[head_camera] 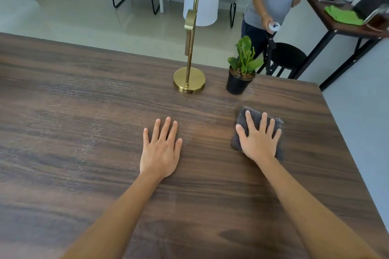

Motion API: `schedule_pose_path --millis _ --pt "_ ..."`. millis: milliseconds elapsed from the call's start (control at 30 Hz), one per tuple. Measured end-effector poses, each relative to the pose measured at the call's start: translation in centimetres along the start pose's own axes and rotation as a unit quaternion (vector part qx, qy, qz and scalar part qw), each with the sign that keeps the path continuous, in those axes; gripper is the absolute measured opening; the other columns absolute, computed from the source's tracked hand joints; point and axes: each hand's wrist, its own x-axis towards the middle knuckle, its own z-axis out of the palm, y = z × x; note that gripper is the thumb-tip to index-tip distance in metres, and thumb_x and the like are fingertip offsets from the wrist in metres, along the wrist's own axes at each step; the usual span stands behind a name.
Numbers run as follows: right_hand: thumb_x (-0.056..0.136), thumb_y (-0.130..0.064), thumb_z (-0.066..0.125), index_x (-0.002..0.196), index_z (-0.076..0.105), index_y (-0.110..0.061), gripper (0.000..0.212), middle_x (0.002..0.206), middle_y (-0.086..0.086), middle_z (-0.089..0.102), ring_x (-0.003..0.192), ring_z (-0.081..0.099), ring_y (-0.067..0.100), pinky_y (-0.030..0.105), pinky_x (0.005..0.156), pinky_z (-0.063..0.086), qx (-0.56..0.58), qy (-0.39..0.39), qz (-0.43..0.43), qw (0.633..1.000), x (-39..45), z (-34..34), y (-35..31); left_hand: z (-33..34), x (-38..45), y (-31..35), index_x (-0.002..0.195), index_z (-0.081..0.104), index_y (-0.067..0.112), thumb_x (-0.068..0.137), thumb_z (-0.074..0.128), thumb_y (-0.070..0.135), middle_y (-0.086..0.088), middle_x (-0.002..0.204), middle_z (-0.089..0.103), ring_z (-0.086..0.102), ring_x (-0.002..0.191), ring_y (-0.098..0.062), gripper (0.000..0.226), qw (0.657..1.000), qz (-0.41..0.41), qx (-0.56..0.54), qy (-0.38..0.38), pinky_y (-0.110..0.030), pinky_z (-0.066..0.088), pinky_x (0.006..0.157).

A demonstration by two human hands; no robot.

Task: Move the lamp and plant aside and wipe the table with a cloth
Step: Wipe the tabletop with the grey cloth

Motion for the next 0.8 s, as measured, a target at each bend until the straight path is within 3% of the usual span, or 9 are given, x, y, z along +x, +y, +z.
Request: schedule_pose_path --millis 67,200,467,600,700,800 --pt "0.098 -0.065 0.013 0.157 -0.002 -0.043 0.065 0.169 0.011 -0.008 0.154 -0.009 0.038 0.060 0.123 -0.005 0.002 -0.025 -0.017 1.000 3.2 0.2 -3.8 0.0 -0.1 0.0 0.153 0.006 0.024 0.098 0.004 0.049 0.002 0.162 0.001 -0.007 0.149 -0.023 0.061 1.000 0.000 0.002 0.000 -0.052 0.002 0.119" --pt "0.100 -0.059 0.017 0.156 0.001 -0.045 0.060 0.169 0.010 -0.008 0.155 -0.009 0.035 0.057 0.124 -0.006 -0.013 -0.042 -0.149 0.988 1.8 1.1 -7.2 0.0 -0.1 0.0 0.153 0.009 0.024 0.099 0.007 0.046 0.003 0.162 0.004 -0.004 0.149 -0.023 0.059 1.000 -0.003 0.004 0.001 -0.052 0.003 0.119" --pt "0.098 -0.065 0.026 0.155 0.010 -0.049 0.061 0.169 0.005 0.005 0.156 -0.002 0.029 0.053 0.125 -0.005 0.052 -0.022 -0.298 0.953 -19.1 4.2 -1.7 -0.7 0.4 0.4 0.154 0.010 0.023 0.101 0.013 0.042 0.003 0.162 0.005 -0.003 0.149 -0.021 0.056 1.000 0.001 -0.012 -0.008 -0.051 0.001 0.118" --pt "0.095 -0.071 0.030 0.154 0.014 -0.051 0.064 0.168 0.001 0.010 0.155 0.006 0.030 0.049 0.121 0.002 0.019 0.005 -0.215 0.976 -24.3 3.7 6.0 -0.4 0.5 0.1 0.154 0.012 0.023 0.100 0.014 0.042 0.004 0.162 0.006 -0.002 0.149 -0.020 0.057 1.000 -0.004 -0.011 -0.012 -0.051 0.000 0.118" --pt "0.092 -0.078 0.019 0.151 0.002 -0.057 0.065 0.168 -0.005 -0.003 0.155 -0.007 0.025 0.047 0.123 -0.007 0.012 0.004 -0.122 0.992 -25.0 2.4 11.5 -0.1 0.7 -0.3 0.153 0.016 0.022 0.100 0.017 0.042 0.003 0.162 0.009 0.001 0.149 -0.023 0.056 1.000 0.001 -0.009 -0.008 -0.054 0.002 0.117" --pt "0.089 -0.081 0.010 0.148 -0.008 -0.060 0.066 0.167 -0.006 -0.009 0.155 -0.012 0.024 0.049 0.125 -0.005 -0.017 0.008 -0.056 0.998 -24.7 1.6 16.4 0.2 0.9 -0.7 0.152 0.018 0.022 0.100 0.018 0.043 0.003 0.162 0.010 0.002 0.148 -0.024 0.056 1.000 0.007 -0.006 -0.010 -0.055 0.003 0.116"
